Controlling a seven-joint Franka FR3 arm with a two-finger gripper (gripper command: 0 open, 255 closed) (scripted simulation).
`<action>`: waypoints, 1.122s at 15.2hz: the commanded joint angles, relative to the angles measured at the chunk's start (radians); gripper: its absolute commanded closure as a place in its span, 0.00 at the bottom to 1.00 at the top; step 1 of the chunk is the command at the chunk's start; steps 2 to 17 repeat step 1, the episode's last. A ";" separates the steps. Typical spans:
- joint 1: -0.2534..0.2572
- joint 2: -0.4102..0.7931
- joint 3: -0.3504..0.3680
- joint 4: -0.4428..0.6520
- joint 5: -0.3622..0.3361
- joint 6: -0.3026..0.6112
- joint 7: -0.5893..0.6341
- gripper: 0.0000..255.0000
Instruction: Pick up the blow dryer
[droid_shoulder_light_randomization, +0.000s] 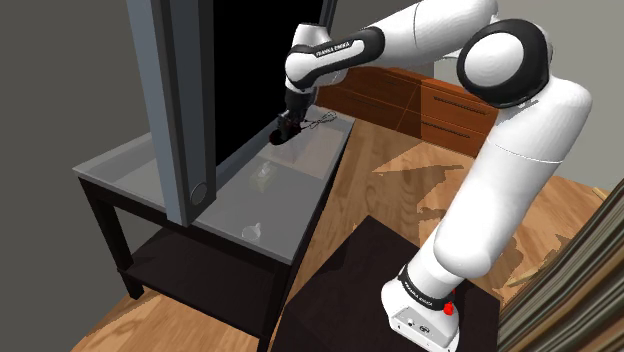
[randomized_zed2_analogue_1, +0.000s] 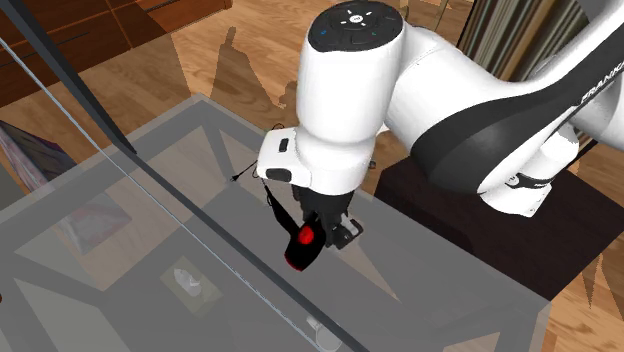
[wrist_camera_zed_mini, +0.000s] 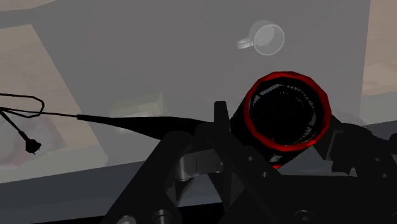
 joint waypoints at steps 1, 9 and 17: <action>0.000 -0.003 0.000 0.004 0.000 -0.007 0.000 1.00; 0.000 -0.003 0.000 0.004 0.000 -0.007 0.000 1.00; 0.000 -0.003 0.000 0.004 0.000 -0.007 0.000 1.00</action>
